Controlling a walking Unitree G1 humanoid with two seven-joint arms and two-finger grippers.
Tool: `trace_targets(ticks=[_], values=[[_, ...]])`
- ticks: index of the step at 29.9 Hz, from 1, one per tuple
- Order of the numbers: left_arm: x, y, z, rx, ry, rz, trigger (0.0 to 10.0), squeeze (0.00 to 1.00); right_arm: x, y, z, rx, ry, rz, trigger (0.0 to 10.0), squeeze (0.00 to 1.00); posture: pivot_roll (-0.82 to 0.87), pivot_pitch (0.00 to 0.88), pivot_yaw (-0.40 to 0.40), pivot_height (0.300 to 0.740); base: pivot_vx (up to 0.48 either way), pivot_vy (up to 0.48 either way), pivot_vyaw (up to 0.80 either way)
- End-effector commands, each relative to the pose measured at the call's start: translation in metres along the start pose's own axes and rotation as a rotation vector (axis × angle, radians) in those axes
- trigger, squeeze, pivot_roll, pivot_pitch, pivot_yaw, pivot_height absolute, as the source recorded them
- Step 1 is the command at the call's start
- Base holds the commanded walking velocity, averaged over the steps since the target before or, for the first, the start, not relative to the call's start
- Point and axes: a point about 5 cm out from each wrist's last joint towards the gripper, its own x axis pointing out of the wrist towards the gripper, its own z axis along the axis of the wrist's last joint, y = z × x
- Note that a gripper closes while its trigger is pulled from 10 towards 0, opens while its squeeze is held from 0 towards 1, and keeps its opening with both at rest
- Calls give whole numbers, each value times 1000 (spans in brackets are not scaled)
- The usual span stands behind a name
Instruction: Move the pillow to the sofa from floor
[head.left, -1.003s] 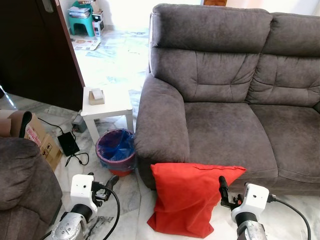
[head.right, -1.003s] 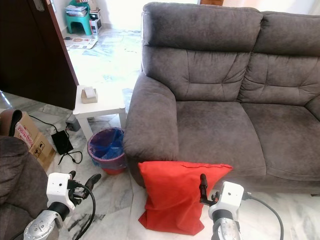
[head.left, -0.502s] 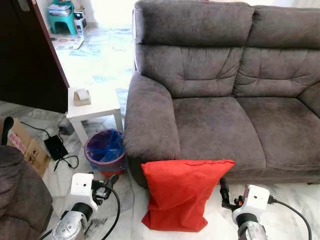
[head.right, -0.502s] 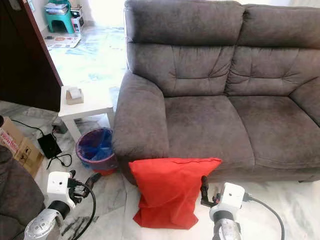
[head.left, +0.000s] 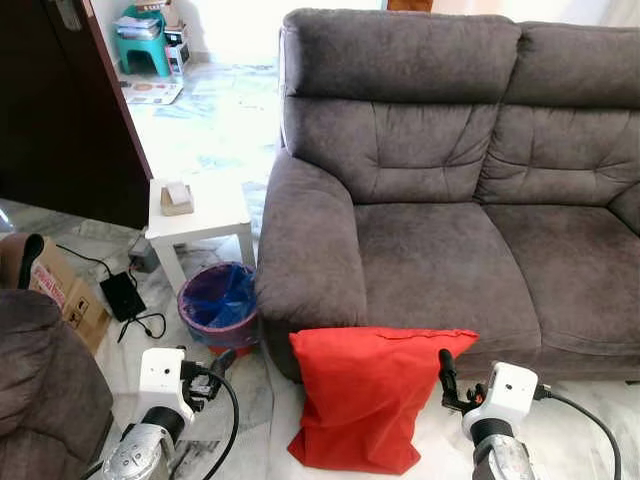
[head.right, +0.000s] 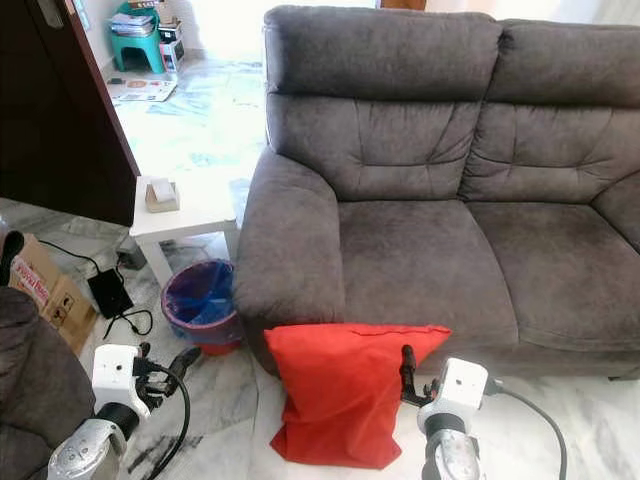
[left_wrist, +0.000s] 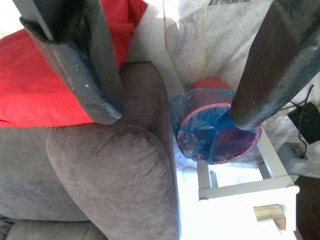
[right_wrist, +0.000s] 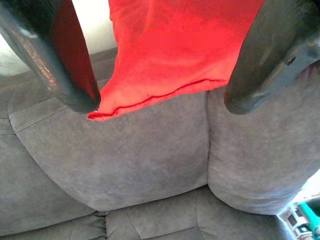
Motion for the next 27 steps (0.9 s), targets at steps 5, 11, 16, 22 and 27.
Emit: trace_targets(ticks=[5, 11, 16, 22, 27], values=[[-4, 1, -4, -11, 26, 8, 10000, 0, 2, -1, -1, 9, 6, -13, 10000, 0, 77, 91, -6, 740, 274, 0, 0], [-3, 1, -3, -5, 25, 8, 10000, 0, 2, 0, -1, 9, 5, -12, 10000, 0, 78, 90, -6, 740, 279, 0, 0], [-2, 1, -2, -3, 25, 6, 10000, 0, 3, 1, -1, 10, 4, -12, 10000, 0, 80, 88, -5, 740, 295, 0, 0], [-1, 1, 0, 2, 20, 5, 10000, 0, 4, 2, -1, 13, 6, -12, 10000, 0, 81, 90, -4, 740, 256, 0, 0], [1, 1, 5, 8, 3, -1, 10000, 0, 3, 3, -2, 16, 5, -10, 10000, 0, 81, 89, -2, 740, 0, 0, 0]])
